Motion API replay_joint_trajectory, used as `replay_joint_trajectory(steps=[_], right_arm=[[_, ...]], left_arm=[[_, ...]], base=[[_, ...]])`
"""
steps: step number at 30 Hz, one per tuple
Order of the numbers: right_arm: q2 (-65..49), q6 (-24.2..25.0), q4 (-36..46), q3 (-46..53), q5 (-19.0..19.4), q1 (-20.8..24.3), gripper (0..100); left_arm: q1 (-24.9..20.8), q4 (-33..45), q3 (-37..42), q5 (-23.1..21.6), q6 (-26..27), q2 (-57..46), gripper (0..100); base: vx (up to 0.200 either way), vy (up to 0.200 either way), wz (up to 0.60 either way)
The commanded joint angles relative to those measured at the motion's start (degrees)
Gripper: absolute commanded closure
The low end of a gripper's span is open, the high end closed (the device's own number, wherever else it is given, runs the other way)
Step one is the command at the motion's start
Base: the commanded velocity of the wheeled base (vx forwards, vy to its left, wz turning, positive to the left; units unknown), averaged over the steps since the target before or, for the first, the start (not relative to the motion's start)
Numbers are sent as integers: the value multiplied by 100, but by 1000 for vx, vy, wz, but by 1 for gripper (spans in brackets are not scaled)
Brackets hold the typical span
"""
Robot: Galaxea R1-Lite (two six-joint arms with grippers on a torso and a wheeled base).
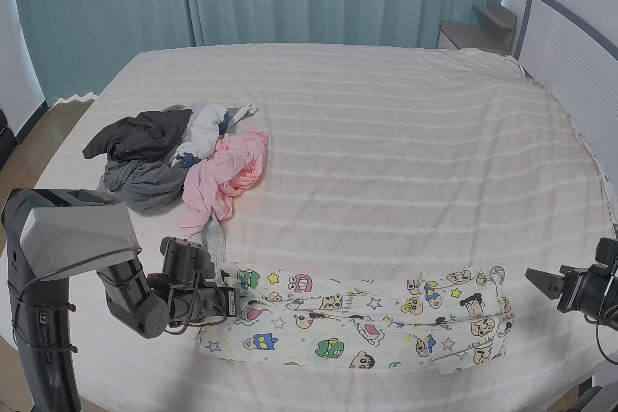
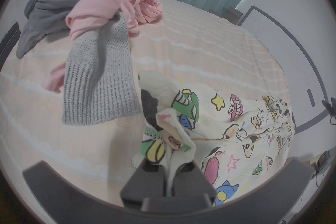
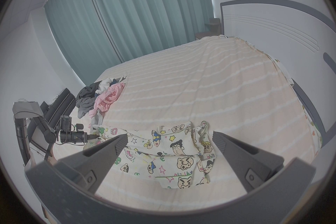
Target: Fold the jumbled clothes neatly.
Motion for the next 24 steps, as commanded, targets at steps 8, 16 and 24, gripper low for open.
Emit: replay_joint_trajectory(steps=[8, 16, 24], right_arm=[[54, 1, -3, -2, 89, -84, 0], [63, 1, -3, -2, 107, -84, 0], [63, 1, -3, 7, 107, -84, 0]], left_arm=[[606, -35, 390, -250, 10, -439, 100], [1266, -114, 653, -663, 1, -641, 100], [2180, -149, 829, -1120, 10, -870, 100]], base=[[0, 0, 0], [0, 0, 0], [0, 0, 0]])
